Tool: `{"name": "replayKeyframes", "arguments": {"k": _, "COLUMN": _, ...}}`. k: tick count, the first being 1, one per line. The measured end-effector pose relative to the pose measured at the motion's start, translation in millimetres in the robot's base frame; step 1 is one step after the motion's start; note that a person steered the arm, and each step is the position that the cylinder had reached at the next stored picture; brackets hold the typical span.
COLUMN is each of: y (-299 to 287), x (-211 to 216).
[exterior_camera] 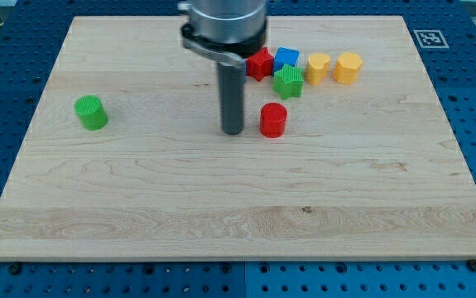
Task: Move the red circle diagonally to the yellow hexagon
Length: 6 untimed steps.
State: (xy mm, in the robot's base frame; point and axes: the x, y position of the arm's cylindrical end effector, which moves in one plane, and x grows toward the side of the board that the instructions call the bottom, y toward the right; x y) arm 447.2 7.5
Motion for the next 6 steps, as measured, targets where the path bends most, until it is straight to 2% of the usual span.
{"name": "replayKeyframes", "arguments": {"k": 1, "y": 32.8, "x": 0.0}}
{"name": "replayKeyframes", "arguments": {"k": 3, "y": 18.4, "x": 19.3}}
{"name": "replayKeyframes", "arguments": {"k": 5, "y": 42.1, "x": 6.2}}
{"name": "replayKeyframes", "arguments": {"k": 6, "y": 42.0, "x": 26.0}}
